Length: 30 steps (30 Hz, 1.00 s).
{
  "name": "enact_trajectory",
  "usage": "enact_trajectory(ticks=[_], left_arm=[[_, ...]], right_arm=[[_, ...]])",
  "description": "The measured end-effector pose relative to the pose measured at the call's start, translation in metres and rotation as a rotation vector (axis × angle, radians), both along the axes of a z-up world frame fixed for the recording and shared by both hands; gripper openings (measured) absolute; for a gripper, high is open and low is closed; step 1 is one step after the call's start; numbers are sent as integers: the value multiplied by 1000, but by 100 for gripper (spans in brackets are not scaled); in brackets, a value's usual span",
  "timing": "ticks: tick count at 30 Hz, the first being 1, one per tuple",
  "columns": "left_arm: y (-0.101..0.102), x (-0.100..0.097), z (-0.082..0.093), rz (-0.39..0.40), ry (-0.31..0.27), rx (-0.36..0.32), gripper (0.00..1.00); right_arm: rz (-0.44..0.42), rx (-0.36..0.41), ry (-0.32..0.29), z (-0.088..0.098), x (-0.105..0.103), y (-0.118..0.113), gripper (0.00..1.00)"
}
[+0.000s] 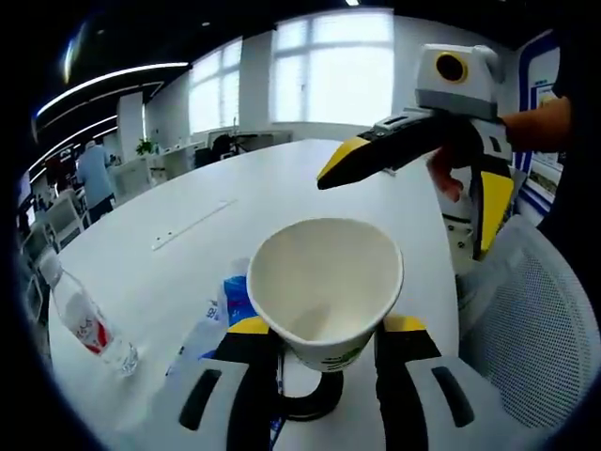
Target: Arrange the tabletop items into an orderly group along one side of the table until the central work area is clear of visible clutter.
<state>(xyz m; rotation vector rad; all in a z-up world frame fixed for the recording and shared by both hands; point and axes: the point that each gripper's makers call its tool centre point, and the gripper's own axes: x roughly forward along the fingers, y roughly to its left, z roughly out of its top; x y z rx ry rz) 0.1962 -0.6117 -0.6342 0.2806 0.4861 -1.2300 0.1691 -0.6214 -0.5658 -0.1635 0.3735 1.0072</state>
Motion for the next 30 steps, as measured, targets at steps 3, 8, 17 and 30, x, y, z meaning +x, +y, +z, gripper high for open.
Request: enact_trajectory(ticks=[3, 8, 17, 30], left_arm=[[1, 6, 2, 13, -4, -3, 39], [0, 12, 4, 22, -11, -10, 39], [-3, 22, 8, 23, -31, -16, 39], [-2, 41, 11, 42, -51, -18, 39]], right_arm=[[-19, 15, 3, 0, 2, -3, 65], [-41, 22, 6, 1, 4, -8, 68], [-114, 36, 31, -3, 9, -25, 78], [-172, 27, 62, -15, 9, -40, 80]])
